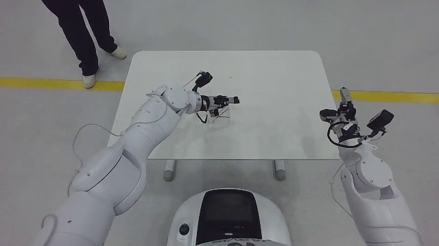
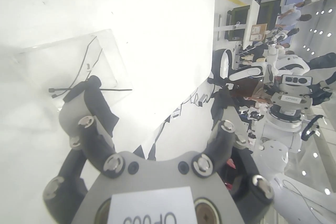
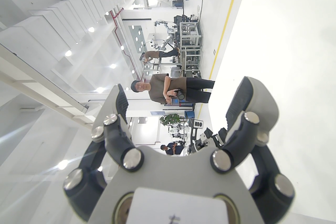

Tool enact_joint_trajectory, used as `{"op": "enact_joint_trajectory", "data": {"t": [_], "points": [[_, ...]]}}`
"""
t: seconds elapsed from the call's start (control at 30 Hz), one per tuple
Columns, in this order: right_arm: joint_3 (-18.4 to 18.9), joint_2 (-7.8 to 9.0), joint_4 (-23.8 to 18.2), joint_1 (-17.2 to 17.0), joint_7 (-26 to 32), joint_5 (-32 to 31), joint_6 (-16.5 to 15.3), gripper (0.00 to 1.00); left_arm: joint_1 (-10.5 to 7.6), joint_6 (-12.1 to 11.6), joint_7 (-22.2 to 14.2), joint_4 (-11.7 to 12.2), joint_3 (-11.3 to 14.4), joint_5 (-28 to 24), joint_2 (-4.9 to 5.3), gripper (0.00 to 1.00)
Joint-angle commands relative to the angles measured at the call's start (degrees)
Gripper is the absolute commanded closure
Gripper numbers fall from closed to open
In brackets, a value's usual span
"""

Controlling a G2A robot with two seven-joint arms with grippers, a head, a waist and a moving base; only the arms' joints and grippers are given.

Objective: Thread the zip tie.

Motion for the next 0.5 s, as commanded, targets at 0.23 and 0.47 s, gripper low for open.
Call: {"op": "enact_joint_trajectory", "data": {"t": [0.23, 0.47], "points": [[0.0, 0.0, 0.0, 0.0, 0.0, 0.0, 0.0, 0.0, 0.76, 0.6, 3.4, -1.5, 0.9, 2.7, -0.06, 0.0], [0.0, 0.0, 0.0, 0.0, 0.0, 0.0, 0.0, 0.0, 0.45, 0.9, 5.5, -1.0, 1.8, 5.1, -0.51, 0.0]]}}
